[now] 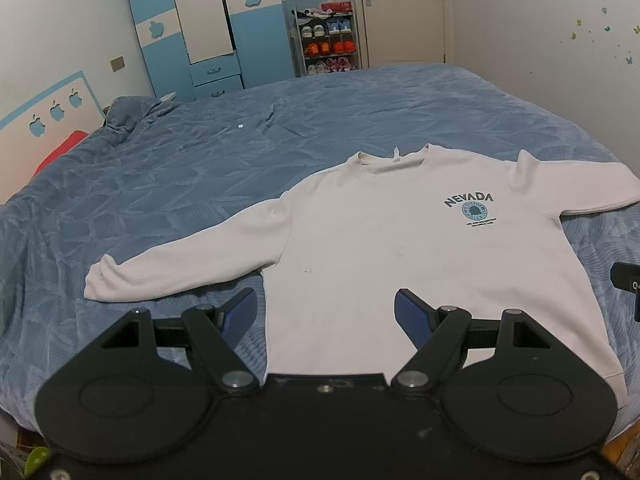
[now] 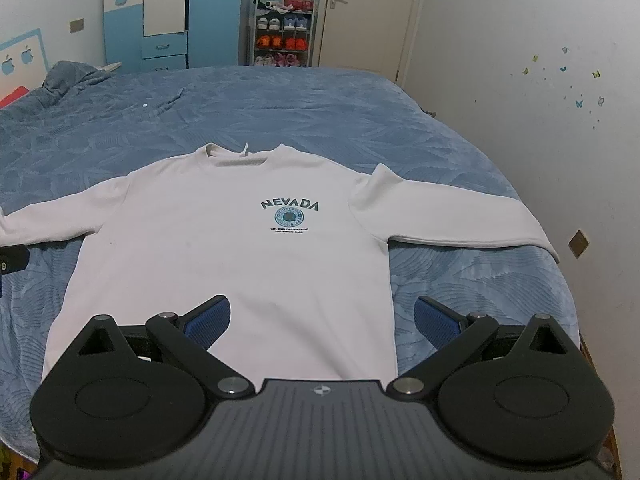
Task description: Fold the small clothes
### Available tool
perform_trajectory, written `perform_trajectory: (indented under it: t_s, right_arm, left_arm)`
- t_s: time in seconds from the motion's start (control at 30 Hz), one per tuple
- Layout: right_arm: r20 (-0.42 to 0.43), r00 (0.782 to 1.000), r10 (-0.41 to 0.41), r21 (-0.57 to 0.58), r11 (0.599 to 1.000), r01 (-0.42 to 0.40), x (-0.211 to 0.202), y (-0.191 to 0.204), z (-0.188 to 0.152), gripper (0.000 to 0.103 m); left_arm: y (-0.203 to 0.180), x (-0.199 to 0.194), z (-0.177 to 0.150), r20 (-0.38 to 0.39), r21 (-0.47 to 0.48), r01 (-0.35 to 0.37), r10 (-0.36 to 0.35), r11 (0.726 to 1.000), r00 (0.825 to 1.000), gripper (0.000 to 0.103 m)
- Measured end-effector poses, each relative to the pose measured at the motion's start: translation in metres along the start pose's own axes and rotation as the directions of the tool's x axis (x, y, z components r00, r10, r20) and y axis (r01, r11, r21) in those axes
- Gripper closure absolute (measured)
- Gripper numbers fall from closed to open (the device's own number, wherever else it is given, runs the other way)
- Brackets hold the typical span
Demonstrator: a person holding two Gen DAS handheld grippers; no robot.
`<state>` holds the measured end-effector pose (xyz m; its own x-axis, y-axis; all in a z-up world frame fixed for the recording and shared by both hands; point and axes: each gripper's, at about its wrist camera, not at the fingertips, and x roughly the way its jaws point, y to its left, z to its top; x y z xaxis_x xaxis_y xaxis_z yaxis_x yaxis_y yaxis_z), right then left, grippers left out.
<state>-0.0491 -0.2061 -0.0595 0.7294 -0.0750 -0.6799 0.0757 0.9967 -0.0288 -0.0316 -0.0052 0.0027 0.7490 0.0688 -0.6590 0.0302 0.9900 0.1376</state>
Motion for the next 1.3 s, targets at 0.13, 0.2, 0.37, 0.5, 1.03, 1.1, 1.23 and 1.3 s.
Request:
perform_trajectory:
  t_s: [0.13, 0.2, 0.37, 0.5, 1.03, 1.1, 1.23, 1.3]
  right_arm:
    - [0.001, 1.000, 0.000, 0.000, 1.000, 0.000, 0.000, 0.000, 0.000, 0.000]
    - [0.001, 1.000, 0.000, 0.001, 1.000, 0.000, 0.000, 0.000, 0.000, 0.000]
    - [0.000, 1.000, -0.003, -0.002, 1.000, 0.003, 0.000, 0.000, 0.000, 0.000]
    - [0.002, 1.000, -0.001, 0.001, 1.000, 0.001, 0.000, 0.001, -0.001, 0.000]
    - [0.003, 1.000, -0.003, -0.007, 1.000, 0.003, -0.002, -0.001, 0.000, 0.000]
    - [0.001, 1.000, -0.002, -0.007, 1.000, 0.002, -0.002, -0.001, 0.000, 0.000]
    - [0.005, 1.000, -0.001, 0.002, 1.000, 0.001, -0.001, 0.000, 0.002, 0.000]
    - [0.014, 1.000, 0.007, 0.007, 1.000, -0.007, 0.003, 0.001, 0.003, 0.000]
  left_arm:
    - [0.000, 0.000, 0.000, 0.000, 0.003, 0.001, -0.001, 1.000, 1.000, 0.025]
    - [0.000, -0.001, -0.001, -0.002, 0.005, -0.001, 0.001, 1.000, 1.000, 0.025]
    - [0.000, -0.002, -0.001, 0.000, 0.005, -0.001, 0.001, 1.000, 1.000, 0.025]
    - [-0.001, -0.003, -0.001, 0.000, 0.009, -0.002, 0.002, 1.000, 1.000, 0.025]
    - [0.000, -0.004, -0.001, 0.001, 0.010, 0.001, -0.001, 1.000, 1.000, 0.025]
    - [0.000, -0.004, -0.001, -0.001, 0.008, 0.001, -0.001, 1.000, 1.000, 0.025]
    - [0.004, 0.000, -0.003, 0.010, -0.006, -0.009, 0.009, 1.000, 1.000, 0.025]
    - [0.015, 0.008, -0.004, 0.007, -0.043, -0.009, 0.010, 0.999, 1.000, 0.025]
